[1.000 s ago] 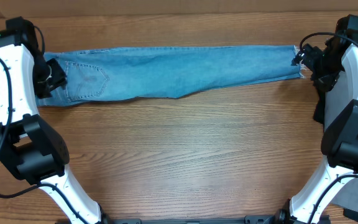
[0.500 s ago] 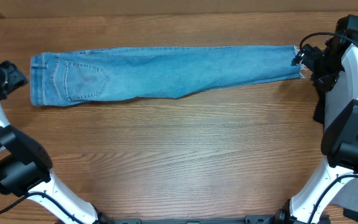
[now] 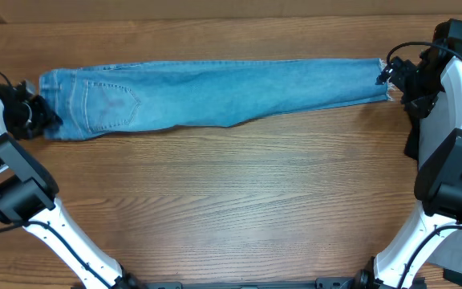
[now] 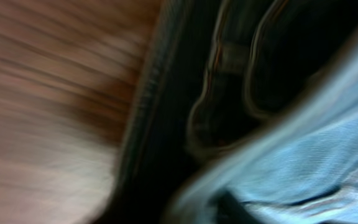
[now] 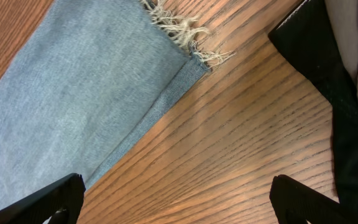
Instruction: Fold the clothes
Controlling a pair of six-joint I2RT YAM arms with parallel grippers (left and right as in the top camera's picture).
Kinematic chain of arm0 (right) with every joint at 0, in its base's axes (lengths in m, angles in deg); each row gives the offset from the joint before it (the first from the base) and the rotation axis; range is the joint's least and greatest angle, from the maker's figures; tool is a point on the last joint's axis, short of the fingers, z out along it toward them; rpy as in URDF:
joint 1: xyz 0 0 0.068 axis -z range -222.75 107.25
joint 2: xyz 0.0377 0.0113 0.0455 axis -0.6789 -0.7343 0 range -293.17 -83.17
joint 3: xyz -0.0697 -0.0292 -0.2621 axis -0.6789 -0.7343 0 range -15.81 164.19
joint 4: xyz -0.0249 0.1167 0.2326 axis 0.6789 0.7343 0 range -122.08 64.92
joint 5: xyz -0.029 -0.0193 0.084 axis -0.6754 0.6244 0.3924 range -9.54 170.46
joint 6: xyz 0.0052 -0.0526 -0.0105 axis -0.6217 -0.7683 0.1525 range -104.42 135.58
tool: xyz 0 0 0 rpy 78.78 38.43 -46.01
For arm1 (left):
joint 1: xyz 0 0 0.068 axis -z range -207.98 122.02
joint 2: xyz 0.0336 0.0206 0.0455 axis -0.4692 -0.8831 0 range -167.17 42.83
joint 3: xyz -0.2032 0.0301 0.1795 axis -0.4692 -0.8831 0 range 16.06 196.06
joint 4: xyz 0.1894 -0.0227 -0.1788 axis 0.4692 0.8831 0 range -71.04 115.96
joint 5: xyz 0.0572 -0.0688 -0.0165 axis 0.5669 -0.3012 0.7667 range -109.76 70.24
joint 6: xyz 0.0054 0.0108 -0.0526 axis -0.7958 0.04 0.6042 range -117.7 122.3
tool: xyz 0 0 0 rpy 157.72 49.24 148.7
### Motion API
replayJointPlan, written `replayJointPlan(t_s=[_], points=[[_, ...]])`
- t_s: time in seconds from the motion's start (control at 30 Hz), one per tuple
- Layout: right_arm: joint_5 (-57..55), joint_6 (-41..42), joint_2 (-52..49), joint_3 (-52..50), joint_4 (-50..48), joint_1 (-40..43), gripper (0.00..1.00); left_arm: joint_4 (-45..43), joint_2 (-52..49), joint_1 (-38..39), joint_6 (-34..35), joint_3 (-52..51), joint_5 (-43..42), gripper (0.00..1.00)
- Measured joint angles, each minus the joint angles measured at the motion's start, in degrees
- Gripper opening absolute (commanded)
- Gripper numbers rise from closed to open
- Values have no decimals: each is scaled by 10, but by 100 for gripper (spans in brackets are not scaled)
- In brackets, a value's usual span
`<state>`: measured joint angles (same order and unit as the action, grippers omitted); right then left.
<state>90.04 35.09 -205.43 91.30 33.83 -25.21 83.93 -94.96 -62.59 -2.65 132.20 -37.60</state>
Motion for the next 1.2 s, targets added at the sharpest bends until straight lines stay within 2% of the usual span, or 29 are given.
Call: replayJointPlan(t_s=[0.13,0.27,0.6,0.63,0.67,0.7,0.73,0.77,0.93,1.03,1.13,1.17,1.2], points=[[0,0,0,0,0,0,100,31,-12,-2,-10,0,-37,4],[0,0,0,0,0,0,100,74,-11,-4,4,0,-34,4],[0,0,0,0,0,0,100,259,47,-1,100,-2,94,4],[0,0,0,0,0,0,100,275,53,0,104,-2,105,6],[0,0,0,0,0,0,100,293,60,0,107,-2,118,14],[0,0,0,0,0,0,100,308,65,1,110,-2,130,27],[0,0,0,0,0,0,100,315,69,1,110,-2,137,35],[0,0,0,0,0,0,100,316,72,1,110,-3,143,38],[0,0,0,0,0,0,100,313,76,1,110,-32,156,38],[0,0,0,0,0,0,100,308,76,1,113,-29,164,42],[0,0,0,0,0,0,100,299,76,0,117,7,165,44],[0,0,0,0,0,0,100,288,83,0,119,48,166,46],[0,0,0,0,0,0,100,282,93,1,119,67,166,51]])
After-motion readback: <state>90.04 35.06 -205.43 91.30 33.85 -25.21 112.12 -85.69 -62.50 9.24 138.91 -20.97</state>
